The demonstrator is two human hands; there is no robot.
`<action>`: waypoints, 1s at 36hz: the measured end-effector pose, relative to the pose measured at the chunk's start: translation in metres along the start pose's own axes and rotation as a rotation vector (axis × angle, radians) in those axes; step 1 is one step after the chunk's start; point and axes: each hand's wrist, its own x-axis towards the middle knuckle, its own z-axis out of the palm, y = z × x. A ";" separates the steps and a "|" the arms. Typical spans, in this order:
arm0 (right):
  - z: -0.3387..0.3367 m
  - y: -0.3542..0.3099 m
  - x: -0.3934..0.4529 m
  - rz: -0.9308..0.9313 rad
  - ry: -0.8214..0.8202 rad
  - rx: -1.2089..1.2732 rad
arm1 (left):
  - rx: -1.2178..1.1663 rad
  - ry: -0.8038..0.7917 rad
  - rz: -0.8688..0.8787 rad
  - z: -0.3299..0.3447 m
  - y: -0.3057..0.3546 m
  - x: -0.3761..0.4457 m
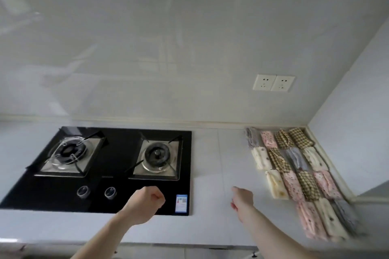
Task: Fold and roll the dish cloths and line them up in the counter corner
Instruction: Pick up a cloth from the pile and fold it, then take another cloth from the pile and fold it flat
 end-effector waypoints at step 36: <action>0.551 0.043 -0.439 -0.798 -1.120 -0.733 | -0.315 0.707 -0.453 -0.267 -0.487 -0.245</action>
